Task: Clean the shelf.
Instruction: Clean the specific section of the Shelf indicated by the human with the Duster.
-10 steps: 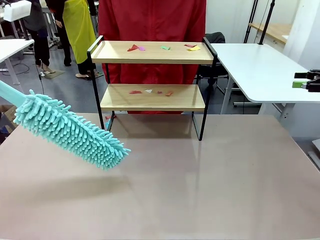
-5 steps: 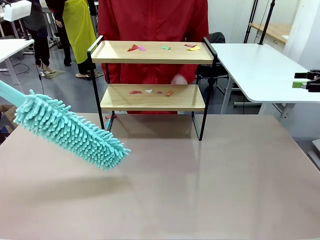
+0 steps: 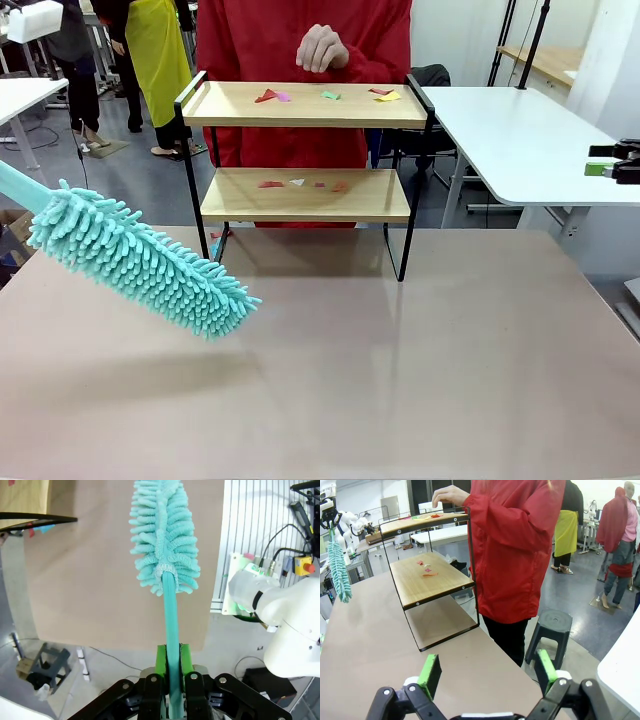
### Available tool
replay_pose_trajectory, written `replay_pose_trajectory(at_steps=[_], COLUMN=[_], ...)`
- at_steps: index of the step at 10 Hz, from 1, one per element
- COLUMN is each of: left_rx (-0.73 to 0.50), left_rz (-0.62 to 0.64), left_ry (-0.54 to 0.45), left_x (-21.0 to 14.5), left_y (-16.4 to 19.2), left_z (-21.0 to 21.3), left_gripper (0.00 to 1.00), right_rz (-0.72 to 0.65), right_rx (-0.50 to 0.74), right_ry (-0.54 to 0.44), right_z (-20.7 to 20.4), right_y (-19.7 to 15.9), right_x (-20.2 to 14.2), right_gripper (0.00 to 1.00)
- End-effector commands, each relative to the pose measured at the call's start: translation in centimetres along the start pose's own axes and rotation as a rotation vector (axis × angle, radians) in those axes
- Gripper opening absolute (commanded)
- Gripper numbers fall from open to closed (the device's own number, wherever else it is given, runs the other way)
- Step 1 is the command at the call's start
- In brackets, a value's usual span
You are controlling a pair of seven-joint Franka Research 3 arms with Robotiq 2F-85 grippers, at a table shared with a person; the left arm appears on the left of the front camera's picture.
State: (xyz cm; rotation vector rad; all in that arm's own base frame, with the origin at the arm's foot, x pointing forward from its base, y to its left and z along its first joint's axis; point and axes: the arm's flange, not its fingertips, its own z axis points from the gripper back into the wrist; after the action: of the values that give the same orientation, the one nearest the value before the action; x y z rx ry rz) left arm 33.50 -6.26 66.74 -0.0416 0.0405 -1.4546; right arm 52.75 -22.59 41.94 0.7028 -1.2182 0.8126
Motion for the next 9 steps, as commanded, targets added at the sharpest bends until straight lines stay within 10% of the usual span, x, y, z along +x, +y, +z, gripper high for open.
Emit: replay_pose_trajectory(at_steps=[1, 9], left_rx=[0.009, 0.009], left_rz=[0.005, 0.005], left_ry=[-0.012, -0.012], left_x=[-0.24, -0.24], left_y=[-0.29, -0.29], left_z=[-0.1, -0.1], left_gripper=[0.13, 0.13], right_rz=[0.004, 0.004], right_rx=[-0.001, -0.001], right_ry=[0.0, 0.0], right_z=[-0.03, -0.03], right_y=[-0.01, -0.01], right_x=[0.2, 0.2], right_gripper=[1.0, 1.0])
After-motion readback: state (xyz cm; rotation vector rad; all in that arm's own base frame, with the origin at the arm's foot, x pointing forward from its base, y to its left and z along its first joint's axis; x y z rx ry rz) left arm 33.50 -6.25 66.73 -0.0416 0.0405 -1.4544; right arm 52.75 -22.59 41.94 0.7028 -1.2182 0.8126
